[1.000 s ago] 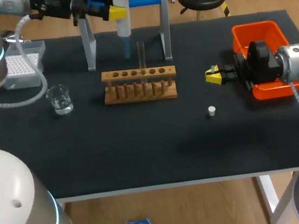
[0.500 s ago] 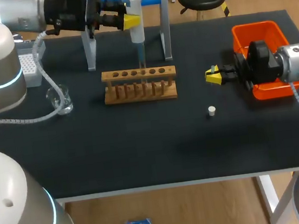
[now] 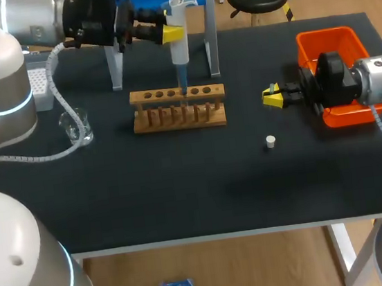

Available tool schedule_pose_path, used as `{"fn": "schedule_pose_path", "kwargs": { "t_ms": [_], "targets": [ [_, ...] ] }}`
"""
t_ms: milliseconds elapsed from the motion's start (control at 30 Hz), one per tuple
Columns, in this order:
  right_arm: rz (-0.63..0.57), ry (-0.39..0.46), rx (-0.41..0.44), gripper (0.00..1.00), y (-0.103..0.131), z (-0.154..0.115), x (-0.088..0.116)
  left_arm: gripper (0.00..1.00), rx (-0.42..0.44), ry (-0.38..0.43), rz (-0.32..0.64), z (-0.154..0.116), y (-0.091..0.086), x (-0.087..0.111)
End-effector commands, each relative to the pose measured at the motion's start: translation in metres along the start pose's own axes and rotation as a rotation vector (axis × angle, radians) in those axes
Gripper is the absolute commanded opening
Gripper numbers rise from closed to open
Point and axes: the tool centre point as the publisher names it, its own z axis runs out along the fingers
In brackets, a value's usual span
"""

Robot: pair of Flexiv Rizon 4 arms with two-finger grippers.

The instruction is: Invert the test tube, pick up the pipette, mount the tip to pipette, aspirate from beaker and dispense into the tube, eject the tip, return the pipette, and cap with the stopper.

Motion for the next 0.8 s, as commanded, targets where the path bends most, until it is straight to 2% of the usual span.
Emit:
{"fn": "schedule_pose_path", "kwargs": {
  "t_ms": [33,800],
  "targets": [
    [-0.001,-0.001,0.001,0.00,0.0003,-0.0002,0.0005,0.00,-0.007,0.005,-0.013,0.0037,-0.0015,-0.0022],
    [-0.001,-0.001,0.001,0.00,0.0003,-0.0002,0.0005,0.00,0.015,0.002,-0.021,0.0046,-0.0044,-0.0011]
  ]
}}
